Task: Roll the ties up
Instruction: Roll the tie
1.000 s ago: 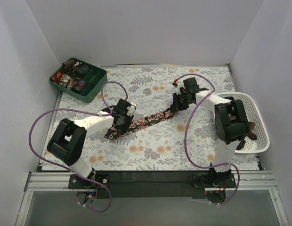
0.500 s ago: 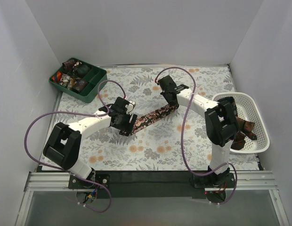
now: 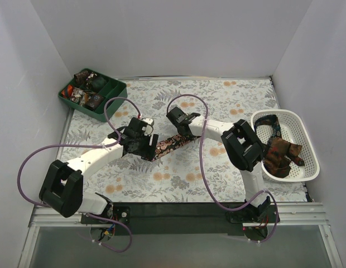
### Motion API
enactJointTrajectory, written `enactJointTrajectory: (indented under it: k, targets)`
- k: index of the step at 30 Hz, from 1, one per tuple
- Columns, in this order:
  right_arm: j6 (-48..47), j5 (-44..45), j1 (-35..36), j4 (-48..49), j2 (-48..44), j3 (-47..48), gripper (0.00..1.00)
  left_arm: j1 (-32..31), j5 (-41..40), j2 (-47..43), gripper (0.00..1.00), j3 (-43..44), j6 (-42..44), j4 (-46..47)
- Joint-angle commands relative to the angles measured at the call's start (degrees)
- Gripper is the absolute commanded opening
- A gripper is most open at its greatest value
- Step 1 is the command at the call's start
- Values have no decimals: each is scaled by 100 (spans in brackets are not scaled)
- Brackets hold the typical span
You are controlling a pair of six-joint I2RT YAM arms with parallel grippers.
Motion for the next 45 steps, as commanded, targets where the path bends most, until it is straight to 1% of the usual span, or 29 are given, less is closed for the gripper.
enactJointTrajectory:
  k: [1, 2, 4, 5, 7, 8, 9, 11, 13, 16, 18, 20, 21, 24, 25, 26, 27, 28, 29, 30, 31, 35, 36, 38, 40, 42, 43, 45]
  targets:
    - [164, -696, 51, -212, 132, 140, 8, 42, -131, -354, 65, -45, -202, 18]
    - [182, -855, 51, -239, 141, 158, 14, 42, -113, -363, 65, -46, -210, 18]
    - [226, -1328, 51, -283, 132, 167, 21, 42, -96, -390, 65, -37, -228, 18]
    - [235, -1497, 51, -309, 123, 167, 26, 42, -78, -399, 65, -28, -254, 18]
    - [296, -1900, 51, -344, 88, 175, 29, 42, -34, -390, 65, -2, -281, 44]
    - [305, -2042, 33, -370, 53, 175, 34, 42, -34, -390, 65, 16, -333, 44]
    - [305, -2156, 25, -379, 27, 193, 36, 42, -34, -364, 65, 77, -351, 79]
    - [340, -2508, -19, -441, -113, 272, 41, 42, 185, -337, 65, 147, -404, 106]
    - [436, -2858, -150, -493, -254, 342, 42, 42, 291, -258, 65, 270, -500, 158]
    - [533, -3430, -300, -503, -499, 439, 48, 42, 440, -83, 66, 454, -632, 229]
    - [578, -3633, -362, -520, -693, 492, 55, 42, 546, 75, 66, 560, -694, 325]
    - [709, -3958, -494, -520, -825, 570, 60, 42, 704, 207, 66, 762, -808, 387]
    - [753, -4046, -555, -520, -965, 606, 61, 42, 748, 347, 67, 833, -852, 457]
    - [972, -4337, -932, -502, -1273, 667, 64, 33, 1002, 681, 67, 1202, -1036, 676]
    - [1008, -4711, -1177, -485, -1344, 668, 65, 16, 1108, 787, 67, 1342, -1072, 738]
    - [1017, -4846, -1319, -476, -1397, 668, 70, 7, 1213, 1023, 67, 1630, -1115, 791]
    - [1017, -4978, -1468, -459, -1467, 624, 71, -20, 1266, 1156, 67, 1816, -1116, 896]
    - [1148, -5336, -1792, -415, -1485, 571, 73, -133, 1284, 1305, 67, 2000, -1098, 914]
    - [1184, -5531, -1960, -389, -1485, 536, 74, -186, 1293, 1602, 68, 2176, -1063, 932]
    - [1228, -5733, -2136, -362, -1468, 492, 75, -230, 1319, 1762, 68, 2570, -1063, 967]
    - [1306, -6118, -2468, -266, -1459, 344, 75, -318, 1389, 1929, 68, 2748, -1089, 967]
    - [1456, -6981, -3086, 112, -1345, -26, 74, -538, 1601, 2650, 67, 3592, -1204, 1099]
    - [1474, -7122, -3183, 191, -1292, -79, 74, -573, 1644, 2930, 63, 3732, -1221, 1125]
    - [1535, -7456, -3368, 411, -1187, -228, 73, -670, 1706, 3221, 59, 4154, -1256, 1160]
    - [1588, -7807, -3499, 647, -1029, -325, 72, -749, 1820, 3599, 52, 4444, -1274, 1204]
    - [1667, -8054, -3552, 841, -871, -509, 70, -776, 1847, 3890, 47, 4551, -1292, 1265]
    - [1711, -8194, -3579, 1034, -818, -562, 70, -793, 1856, 3969, 41, 4577, -1274, 1292]
    - [1747, -8379, -3570, 1184, -660, -685, 70, -793, 1803, 4119, 36, 4543, -1239, 1336]
